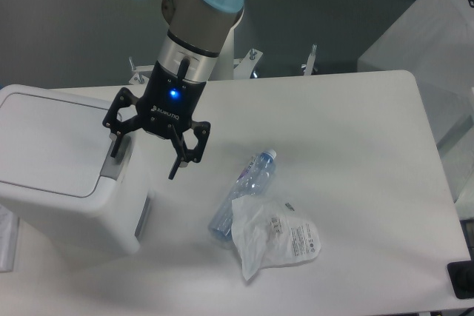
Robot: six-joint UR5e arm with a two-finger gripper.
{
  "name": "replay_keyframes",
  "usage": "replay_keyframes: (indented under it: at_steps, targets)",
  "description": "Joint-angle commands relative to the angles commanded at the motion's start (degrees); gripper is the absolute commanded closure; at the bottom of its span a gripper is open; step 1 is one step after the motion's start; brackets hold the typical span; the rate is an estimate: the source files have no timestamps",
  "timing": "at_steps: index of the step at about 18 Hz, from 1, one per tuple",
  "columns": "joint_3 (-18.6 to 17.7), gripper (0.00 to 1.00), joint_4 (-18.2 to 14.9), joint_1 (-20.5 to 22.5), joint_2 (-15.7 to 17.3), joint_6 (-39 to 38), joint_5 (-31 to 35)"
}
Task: Open the trash can
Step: 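Press the gripper finger down on the lid's grey panel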
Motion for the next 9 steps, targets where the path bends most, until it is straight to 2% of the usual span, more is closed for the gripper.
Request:
replay_keyframes:
  at_steps: [9]
  targets:
    - [-0.26, 0.0, 0.44, 0.0, -0.44, 0.0, 0.09]
